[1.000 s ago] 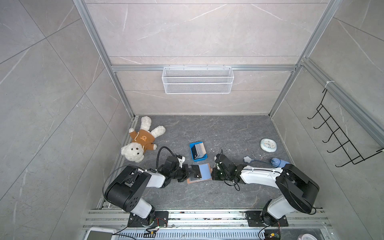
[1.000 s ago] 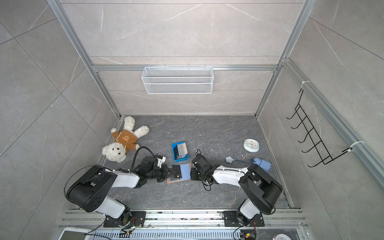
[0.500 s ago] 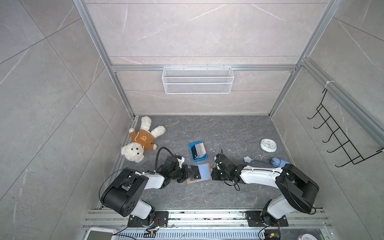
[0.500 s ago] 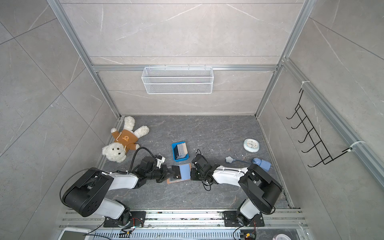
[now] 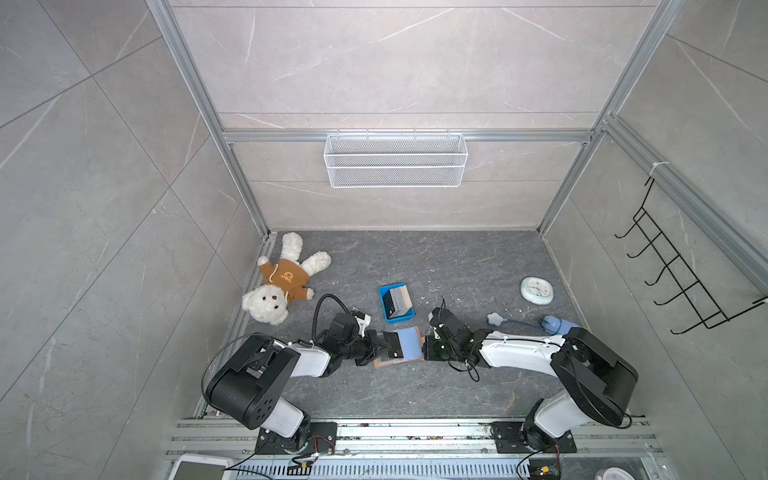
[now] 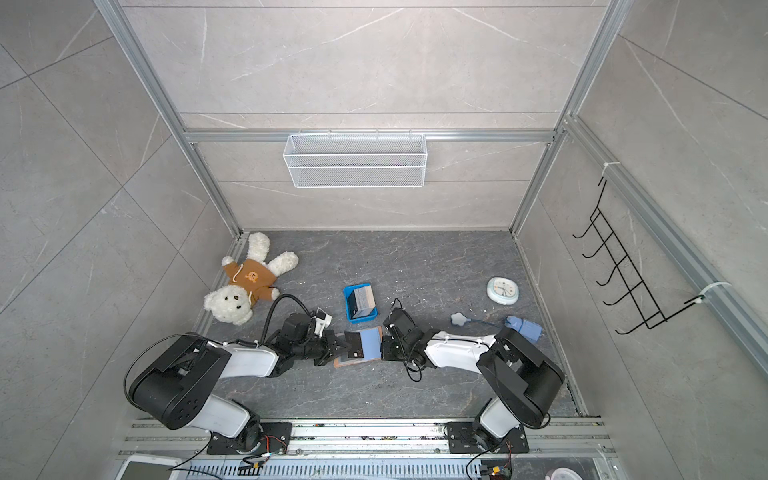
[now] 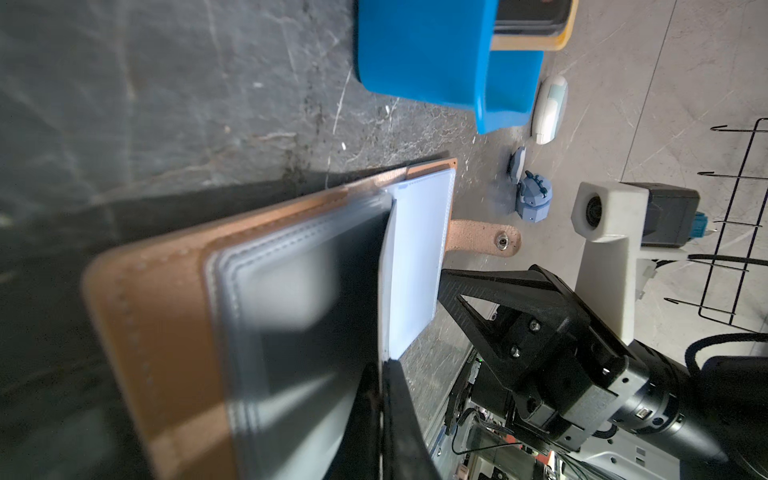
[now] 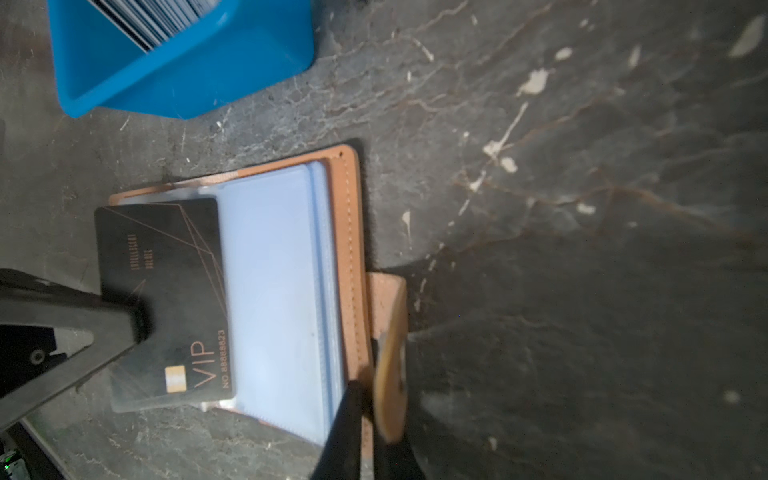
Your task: Put the credit cards into the card holder
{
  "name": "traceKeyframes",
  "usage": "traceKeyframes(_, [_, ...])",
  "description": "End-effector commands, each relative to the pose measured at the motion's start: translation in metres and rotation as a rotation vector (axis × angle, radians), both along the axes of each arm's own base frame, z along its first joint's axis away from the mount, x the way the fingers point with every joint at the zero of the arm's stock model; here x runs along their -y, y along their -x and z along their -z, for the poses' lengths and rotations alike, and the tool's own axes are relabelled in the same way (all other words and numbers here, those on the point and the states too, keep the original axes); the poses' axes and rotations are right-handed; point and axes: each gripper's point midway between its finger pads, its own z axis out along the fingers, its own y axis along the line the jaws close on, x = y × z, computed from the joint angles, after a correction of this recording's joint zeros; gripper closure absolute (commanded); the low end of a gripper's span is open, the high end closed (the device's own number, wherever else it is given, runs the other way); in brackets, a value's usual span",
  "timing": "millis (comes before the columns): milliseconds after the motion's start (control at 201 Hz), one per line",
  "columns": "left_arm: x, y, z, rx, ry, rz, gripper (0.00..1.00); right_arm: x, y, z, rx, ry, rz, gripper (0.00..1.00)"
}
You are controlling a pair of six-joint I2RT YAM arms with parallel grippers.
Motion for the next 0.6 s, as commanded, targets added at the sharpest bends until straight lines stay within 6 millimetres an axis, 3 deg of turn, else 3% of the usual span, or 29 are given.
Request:
traceKeyframes(0, [0.0032,0.0028,0.0027,-0.011,0.004,0.014,1.00,-0.0009,0.0013,0.0037,0.002,0.020,-0.010,0.89])
traceKeyframes(593, [0.0062,0.0009,0.0085,-0.026,0.003,0.012,1.00,-0.0008,0.0027,0.0052,0.002,0.024,-0.013,0.89])
